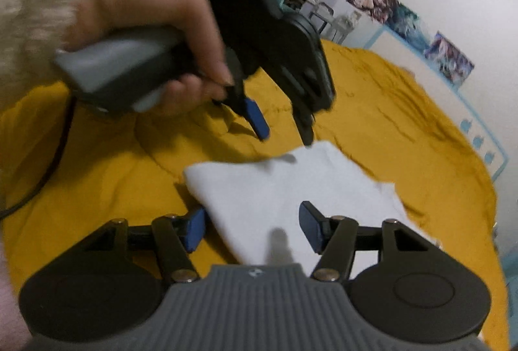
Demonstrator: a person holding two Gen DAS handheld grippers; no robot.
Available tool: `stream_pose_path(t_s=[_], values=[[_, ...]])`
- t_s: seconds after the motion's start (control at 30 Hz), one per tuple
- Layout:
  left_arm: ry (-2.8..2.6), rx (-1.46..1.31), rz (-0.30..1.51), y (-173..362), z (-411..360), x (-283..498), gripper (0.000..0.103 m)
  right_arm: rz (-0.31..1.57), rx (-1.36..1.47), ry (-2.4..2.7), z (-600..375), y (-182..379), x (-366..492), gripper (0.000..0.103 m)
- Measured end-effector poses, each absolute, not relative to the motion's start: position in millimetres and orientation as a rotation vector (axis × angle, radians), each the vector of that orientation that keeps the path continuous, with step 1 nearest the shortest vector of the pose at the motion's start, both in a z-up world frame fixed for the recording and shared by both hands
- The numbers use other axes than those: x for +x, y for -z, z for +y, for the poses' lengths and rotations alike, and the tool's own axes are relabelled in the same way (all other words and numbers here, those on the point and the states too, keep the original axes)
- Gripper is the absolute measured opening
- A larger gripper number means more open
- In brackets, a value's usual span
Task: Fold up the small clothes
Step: 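Grasp the T-shirt edge with the left gripper while the right grasps beside it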
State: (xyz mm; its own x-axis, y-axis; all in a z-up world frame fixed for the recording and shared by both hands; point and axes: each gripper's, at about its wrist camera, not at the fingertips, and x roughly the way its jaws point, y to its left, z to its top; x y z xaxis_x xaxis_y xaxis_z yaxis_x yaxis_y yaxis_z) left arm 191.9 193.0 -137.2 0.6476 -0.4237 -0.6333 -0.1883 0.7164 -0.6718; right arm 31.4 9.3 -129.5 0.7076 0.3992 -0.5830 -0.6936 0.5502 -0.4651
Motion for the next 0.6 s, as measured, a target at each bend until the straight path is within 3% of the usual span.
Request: stream_pose_path(t_s=[0.33,0.47,0.53,0.6], values=[[0.266,-1.020,0.926,187.7,195.6,268.7,0.055,0.452,-0.708,-0.654,18.4,130.6,49.8,0.059],[0.275,-1.050,0.925,193.0,195.8,276.6,0.054,0.434,-0.707,-0.659,24.4,133.0,42.7,0.052],[0.263,-1.068,0.937,196.2,199.1,277.4,0.044,0.439,-0.705,-0.673,27.8,133.2,38.3,0.044],[0.258,-1.078,0.946,199.1,202.5,277.9,0.026,0.453,-0.704,-0.691,30.1,134.6,35.8,0.031]])
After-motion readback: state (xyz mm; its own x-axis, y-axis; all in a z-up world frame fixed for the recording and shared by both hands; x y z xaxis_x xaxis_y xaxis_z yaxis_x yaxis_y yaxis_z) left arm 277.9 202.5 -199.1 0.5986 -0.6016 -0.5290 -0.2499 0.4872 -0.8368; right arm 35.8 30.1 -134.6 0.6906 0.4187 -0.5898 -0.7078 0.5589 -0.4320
